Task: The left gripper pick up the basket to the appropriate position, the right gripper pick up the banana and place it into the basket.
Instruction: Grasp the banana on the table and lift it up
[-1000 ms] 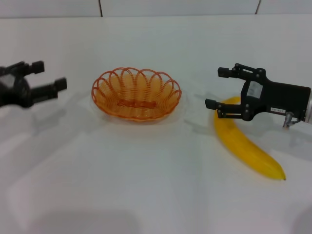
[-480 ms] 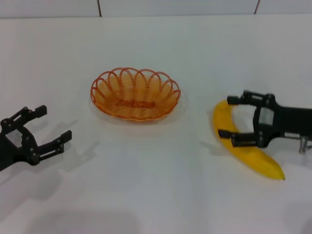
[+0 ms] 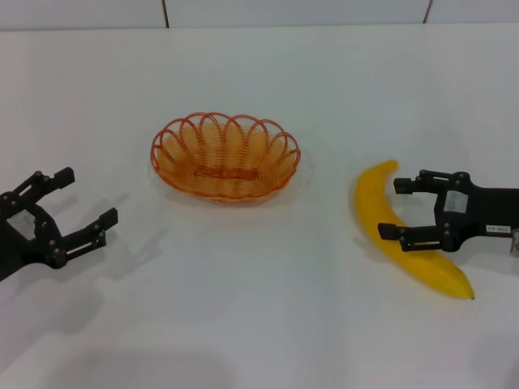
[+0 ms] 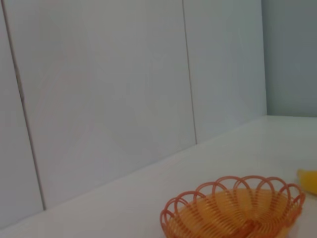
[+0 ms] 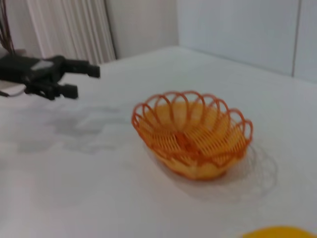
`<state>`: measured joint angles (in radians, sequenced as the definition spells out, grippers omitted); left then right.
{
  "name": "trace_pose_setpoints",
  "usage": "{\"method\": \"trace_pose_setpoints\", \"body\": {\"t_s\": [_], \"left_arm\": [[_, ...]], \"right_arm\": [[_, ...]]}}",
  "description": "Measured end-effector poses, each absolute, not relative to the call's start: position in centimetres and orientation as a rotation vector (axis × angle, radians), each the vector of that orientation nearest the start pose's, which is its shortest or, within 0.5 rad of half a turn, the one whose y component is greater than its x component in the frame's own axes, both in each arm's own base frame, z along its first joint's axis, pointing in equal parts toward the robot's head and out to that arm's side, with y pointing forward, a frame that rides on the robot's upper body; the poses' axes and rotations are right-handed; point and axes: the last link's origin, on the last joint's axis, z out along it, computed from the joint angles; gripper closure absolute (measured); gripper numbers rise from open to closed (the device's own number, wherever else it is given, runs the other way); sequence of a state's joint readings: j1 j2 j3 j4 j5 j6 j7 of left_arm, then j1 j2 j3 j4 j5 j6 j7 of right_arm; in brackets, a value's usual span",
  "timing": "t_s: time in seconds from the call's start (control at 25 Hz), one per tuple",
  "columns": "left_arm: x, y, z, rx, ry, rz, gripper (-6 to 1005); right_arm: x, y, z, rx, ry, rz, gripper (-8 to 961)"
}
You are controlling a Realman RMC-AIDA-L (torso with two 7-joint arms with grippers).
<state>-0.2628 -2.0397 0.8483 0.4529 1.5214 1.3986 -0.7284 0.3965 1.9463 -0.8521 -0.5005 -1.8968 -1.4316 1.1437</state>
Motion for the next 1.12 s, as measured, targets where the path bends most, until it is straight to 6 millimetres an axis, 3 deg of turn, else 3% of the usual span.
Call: {"method": "trace_pose_setpoints", "body": {"t_s": [0.44,1.12], "left_arm": [[-33.85,27.35,0.08,-2.332,-0.325,-0.662,94],[-33.93,27.18,0.18,-2.313,-0.324,-0.672,95]], "right_arm": [[34.55,29.06,0.70,-2.735,0.620,0.347,100],[34.51,29.27,0.80,-2.729,0.749,0.337,102]]}}
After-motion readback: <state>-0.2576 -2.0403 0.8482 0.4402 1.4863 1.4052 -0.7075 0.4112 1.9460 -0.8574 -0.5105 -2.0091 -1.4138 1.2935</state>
